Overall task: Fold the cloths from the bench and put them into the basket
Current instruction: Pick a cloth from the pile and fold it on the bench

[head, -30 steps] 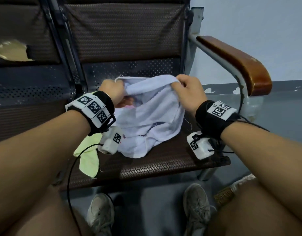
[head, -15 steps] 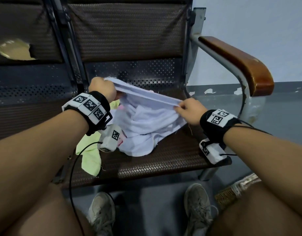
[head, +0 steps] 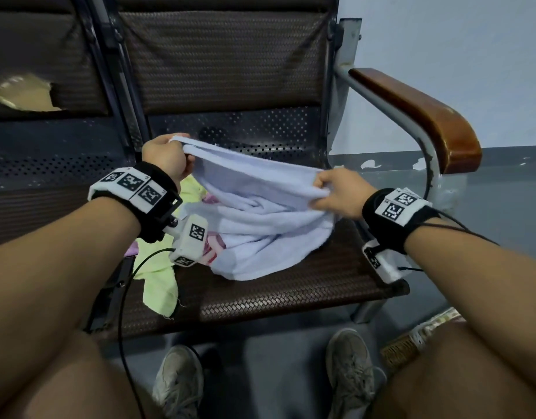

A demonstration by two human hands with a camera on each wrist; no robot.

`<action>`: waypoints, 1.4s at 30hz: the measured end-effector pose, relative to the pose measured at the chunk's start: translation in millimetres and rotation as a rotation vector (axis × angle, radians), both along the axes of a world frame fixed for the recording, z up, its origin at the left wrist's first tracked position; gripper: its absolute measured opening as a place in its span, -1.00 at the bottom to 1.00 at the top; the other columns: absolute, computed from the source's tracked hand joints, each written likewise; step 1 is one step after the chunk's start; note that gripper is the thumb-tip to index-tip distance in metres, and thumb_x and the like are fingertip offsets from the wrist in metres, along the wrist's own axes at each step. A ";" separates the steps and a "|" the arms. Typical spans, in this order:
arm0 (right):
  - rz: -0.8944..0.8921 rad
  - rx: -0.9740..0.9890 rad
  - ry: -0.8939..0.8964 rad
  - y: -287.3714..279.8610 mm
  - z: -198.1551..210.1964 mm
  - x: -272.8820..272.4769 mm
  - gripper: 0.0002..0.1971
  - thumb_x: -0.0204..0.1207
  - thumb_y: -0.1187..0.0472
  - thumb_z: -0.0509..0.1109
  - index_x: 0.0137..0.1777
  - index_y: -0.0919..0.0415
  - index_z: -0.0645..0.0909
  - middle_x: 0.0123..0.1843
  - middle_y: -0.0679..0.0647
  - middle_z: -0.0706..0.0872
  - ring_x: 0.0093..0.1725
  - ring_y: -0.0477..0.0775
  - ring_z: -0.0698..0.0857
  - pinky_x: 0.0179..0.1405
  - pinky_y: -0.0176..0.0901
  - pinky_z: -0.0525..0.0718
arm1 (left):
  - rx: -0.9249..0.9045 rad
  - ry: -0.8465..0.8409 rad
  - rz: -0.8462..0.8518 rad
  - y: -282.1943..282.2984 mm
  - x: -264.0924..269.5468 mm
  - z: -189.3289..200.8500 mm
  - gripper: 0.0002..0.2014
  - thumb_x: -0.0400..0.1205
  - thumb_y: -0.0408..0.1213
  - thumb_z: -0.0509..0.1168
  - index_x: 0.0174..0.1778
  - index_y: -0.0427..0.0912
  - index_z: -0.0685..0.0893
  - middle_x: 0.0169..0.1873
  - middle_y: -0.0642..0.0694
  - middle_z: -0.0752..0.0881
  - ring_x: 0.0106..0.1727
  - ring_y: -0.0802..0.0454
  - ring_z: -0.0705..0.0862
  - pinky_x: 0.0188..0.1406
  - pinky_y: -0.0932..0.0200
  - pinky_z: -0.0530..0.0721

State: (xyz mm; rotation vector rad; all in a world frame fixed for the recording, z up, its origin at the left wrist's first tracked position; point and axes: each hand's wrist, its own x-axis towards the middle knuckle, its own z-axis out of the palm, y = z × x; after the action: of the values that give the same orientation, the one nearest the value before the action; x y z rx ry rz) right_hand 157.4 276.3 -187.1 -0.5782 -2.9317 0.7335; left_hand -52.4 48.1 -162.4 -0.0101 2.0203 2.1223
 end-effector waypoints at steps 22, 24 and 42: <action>-0.294 -0.313 0.134 15.2 -7.7 4.0 -0.49 0.61 -0.17 0.36 -0.40 0.21 0.49 -0.44 0.13 0.50 -0.43 0.08 0.48 -0.40 -0.15 0.38 | -0.011 -0.041 -0.085 -12.9 -8.6 -16.0 -0.70 0.74 -0.54 0.11 -0.11 -0.26 0.74 -0.27 -0.21 0.71 -0.49 0.04 0.67 -0.42 0.28 0.74; -0.334 -0.349 0.171 19.0 -4.9 4.3 -0.47 0.52 -0.26 0.41 -0.39 0.22 0.57 -0.42 0.11 0.58 -0.41 0.04 0.56 -0.35 -0.17 0.45 | 0.025 -0.064 -0.069 -13.1 -10.1 -14.5 -0.75 0.74 -0.50 0.16 -0.12 -0.28 0.73 -0.30 -0.20 0.69 -0.55 0.09 0.62 -0.44 0.30 0.71; -0.121 0.077 0.200 13.9 33.7 23.7 -0.54 0.65 -0.18 0.32 -0.23 0.23 0.60 -0.33 0.09 0.64 -0.25 0.15 0.60 -0.25 -0.03 0.44 | -0.393 0.466 -0.171 -44.9 -12.7 -5.7 -0.83 0.50 -0.05 0.50 -0.23 -0.07 0.77 -0.29 -0.16 0.80 -0.13 -0.29 0.79 -0.04 -0.27 0.80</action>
State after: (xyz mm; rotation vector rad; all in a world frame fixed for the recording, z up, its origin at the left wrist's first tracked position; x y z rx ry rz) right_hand 181.1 290.2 -153.4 -0.6298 -2.7015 0.6234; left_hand -65.1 3.2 -168.1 0.6241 2.5554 1.7052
